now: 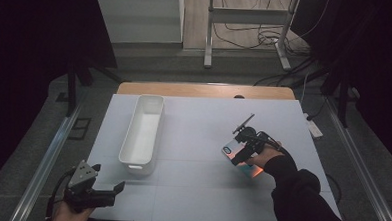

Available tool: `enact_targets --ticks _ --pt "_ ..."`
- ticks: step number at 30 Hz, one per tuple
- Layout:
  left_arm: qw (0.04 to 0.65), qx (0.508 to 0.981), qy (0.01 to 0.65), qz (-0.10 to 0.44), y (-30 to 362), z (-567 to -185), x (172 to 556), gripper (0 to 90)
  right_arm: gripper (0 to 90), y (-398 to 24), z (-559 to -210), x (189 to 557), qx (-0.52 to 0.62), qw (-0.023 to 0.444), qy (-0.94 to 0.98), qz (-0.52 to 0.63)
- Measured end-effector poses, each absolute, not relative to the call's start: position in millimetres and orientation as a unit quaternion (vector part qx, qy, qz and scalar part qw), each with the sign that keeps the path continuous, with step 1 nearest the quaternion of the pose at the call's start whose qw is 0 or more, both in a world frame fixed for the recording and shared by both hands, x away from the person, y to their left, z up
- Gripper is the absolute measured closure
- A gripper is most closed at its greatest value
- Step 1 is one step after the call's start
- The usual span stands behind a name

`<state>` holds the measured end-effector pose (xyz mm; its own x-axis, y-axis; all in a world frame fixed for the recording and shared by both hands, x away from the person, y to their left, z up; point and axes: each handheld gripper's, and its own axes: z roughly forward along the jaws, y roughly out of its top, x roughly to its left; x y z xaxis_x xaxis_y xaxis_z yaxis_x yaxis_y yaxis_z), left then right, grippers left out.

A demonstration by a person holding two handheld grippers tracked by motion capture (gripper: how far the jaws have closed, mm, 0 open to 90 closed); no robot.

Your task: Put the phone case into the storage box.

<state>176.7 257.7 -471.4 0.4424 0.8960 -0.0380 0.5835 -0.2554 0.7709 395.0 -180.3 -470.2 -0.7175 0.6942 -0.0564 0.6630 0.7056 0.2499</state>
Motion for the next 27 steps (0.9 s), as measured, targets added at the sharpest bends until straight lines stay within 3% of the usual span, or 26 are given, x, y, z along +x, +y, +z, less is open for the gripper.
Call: enact_targets --ticks 27 --pt "0.370 0.764 0.484 0.211 258 -471 177 3.0 0.0 -186 -508 399 0.370 0.051 0.925 0.066"
